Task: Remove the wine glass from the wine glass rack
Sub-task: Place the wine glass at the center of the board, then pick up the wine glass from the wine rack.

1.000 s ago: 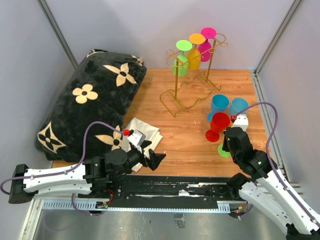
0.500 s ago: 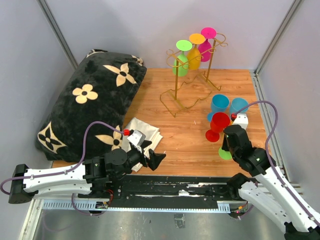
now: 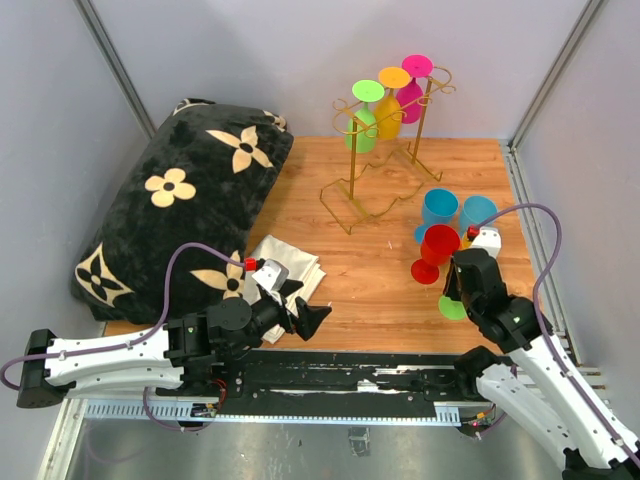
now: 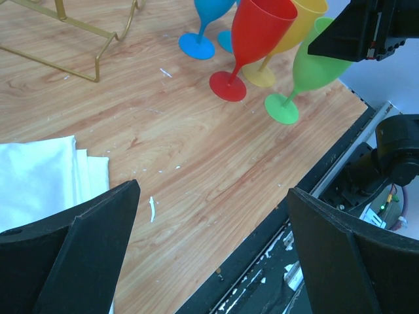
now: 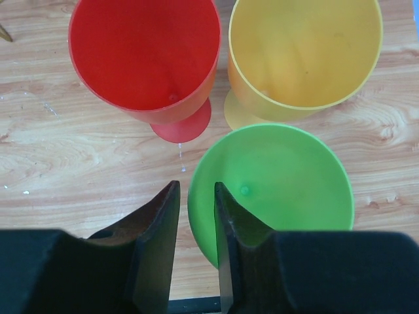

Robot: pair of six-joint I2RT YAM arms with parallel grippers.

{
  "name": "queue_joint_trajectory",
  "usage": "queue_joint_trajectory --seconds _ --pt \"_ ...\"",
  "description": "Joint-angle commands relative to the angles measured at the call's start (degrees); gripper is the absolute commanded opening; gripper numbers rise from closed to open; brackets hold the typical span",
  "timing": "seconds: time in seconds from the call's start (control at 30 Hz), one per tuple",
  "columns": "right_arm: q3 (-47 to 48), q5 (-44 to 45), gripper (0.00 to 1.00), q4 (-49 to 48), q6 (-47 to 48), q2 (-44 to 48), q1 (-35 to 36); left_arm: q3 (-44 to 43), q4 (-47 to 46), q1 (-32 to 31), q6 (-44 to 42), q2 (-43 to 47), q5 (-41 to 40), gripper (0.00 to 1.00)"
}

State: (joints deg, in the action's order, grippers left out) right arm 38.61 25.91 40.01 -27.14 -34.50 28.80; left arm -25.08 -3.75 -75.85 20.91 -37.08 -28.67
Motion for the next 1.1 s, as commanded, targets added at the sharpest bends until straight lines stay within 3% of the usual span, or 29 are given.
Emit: queue_joint_trajectory --seconds 0.0,0.23,0.57,0.87,1.07 --pt "0.5 0.6 0.29 -1.3 0.9 1.6 -0.7 -0.2 -1.7 0.3 0.4 0.7 -1.4 1.00" --pt "4.1 0.2 0.35 -1.5 3.5 2.6 -0.7 -0.8 -2.2 0.3 -0.3 -0.5 -1.2 1.00" --pt "8.6 -9.9 0.68 -8.4 8.0 3.6 -0.7 -8.1 -3.1 8.9 -2.3 -10.1 8.5 1.00" --pt "11.9 -14.5 0.76 -10.6 7.5 -0.5 -0.7 -17.1 -4.7 23.8 -2.4 -17.2 22.3 1.00" --pt "10.3 -18.0 0.78 -10.8 6.2 1.3 -0.7 -31.5 -2.9 39.0 3.0 -27.4 35.5 1.00"
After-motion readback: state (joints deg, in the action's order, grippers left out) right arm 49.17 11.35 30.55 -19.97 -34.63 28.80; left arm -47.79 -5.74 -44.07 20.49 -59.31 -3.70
